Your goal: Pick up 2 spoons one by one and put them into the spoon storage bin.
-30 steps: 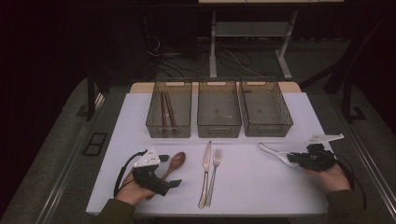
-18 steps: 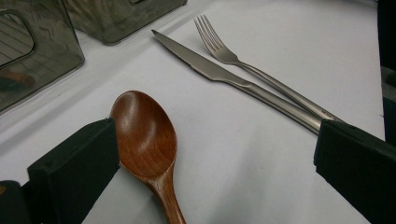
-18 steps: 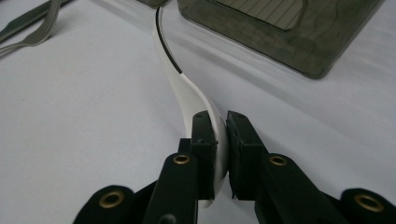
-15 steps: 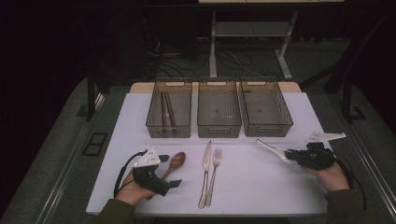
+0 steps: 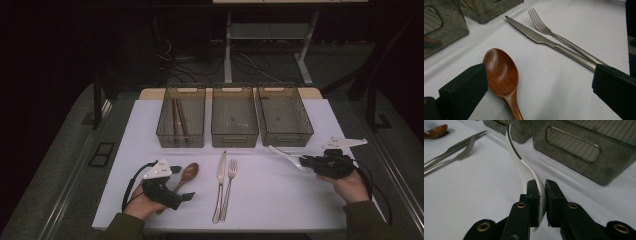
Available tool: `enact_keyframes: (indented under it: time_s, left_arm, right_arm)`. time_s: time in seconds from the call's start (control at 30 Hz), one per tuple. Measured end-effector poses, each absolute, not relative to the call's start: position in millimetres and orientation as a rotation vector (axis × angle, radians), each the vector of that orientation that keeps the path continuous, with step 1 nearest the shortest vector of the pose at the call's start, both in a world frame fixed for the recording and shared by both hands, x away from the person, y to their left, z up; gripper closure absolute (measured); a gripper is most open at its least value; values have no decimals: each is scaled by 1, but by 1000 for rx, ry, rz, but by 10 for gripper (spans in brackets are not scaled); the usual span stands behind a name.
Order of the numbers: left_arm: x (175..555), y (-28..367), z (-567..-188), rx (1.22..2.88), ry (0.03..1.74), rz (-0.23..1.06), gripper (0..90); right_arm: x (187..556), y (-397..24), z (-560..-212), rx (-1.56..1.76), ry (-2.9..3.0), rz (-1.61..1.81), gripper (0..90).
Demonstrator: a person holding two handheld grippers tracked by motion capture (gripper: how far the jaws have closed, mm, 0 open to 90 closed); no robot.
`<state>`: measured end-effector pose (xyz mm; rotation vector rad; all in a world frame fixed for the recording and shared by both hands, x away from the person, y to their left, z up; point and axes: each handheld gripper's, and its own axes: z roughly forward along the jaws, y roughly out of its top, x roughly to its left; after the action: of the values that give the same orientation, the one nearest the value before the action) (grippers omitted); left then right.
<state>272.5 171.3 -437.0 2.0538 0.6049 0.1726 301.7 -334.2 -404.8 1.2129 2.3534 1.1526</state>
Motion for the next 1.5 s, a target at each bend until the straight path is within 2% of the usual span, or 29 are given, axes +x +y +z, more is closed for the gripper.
enact_keyframes:
  time_s: [0.83, 1.5]
  left_arm:
    - [273, 172, -437, 2054, 611, 169, 0]
    - [272, 172, -437, 2049, 609, 169, 0]
  right_arm:
    - [331, -293, -379, 1134, 2309, 1282, 820]
    - [359, -261, -373, 1110, 2296, 1309, 820]
